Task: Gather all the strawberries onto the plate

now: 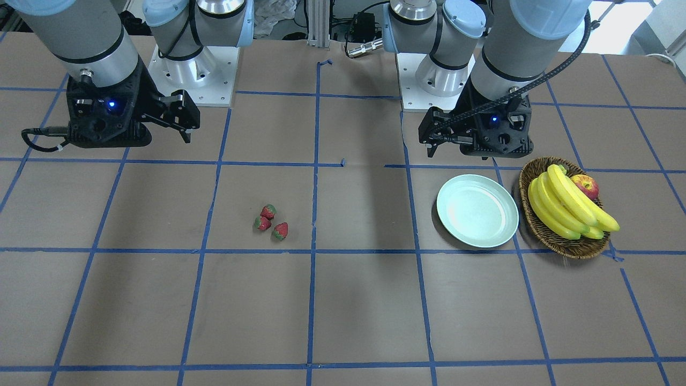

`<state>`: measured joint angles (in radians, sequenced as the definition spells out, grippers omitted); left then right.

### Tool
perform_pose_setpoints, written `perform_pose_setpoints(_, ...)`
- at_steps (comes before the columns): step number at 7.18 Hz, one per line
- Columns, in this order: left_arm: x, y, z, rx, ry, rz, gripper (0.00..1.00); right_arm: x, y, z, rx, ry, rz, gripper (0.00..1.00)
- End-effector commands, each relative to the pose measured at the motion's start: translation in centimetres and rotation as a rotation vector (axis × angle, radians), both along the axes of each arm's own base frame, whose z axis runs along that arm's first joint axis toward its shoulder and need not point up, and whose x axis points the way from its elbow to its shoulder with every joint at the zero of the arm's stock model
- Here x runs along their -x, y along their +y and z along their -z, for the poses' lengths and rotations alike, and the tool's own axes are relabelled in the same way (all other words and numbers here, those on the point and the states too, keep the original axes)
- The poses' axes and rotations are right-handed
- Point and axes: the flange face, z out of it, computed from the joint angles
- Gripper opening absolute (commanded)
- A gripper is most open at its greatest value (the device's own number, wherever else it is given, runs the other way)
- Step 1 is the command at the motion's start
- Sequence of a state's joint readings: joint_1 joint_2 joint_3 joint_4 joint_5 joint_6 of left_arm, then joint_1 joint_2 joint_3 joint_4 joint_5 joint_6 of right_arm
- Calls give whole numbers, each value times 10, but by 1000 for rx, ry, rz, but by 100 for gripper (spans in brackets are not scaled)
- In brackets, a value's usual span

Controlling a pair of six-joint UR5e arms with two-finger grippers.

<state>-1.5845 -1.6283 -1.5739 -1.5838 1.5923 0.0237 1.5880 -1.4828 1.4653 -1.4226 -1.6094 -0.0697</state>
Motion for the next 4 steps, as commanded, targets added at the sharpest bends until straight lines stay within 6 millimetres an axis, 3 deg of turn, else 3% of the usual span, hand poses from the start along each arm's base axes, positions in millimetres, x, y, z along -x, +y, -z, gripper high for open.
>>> perform_pose_setpoints(1,0,-2,6,-9,0,-4,100,-2,-4,9,-15,-3,-3,100)
perform_pose_setpoints(2,0,-2,6,-11,0,-4,100,-2,-11,21,-30,-6,-3,100)
perform_pose_setpoints(4,0,-4,12,-21,-1,-4,100,-33,-26,55,-13,-15,-58,100)
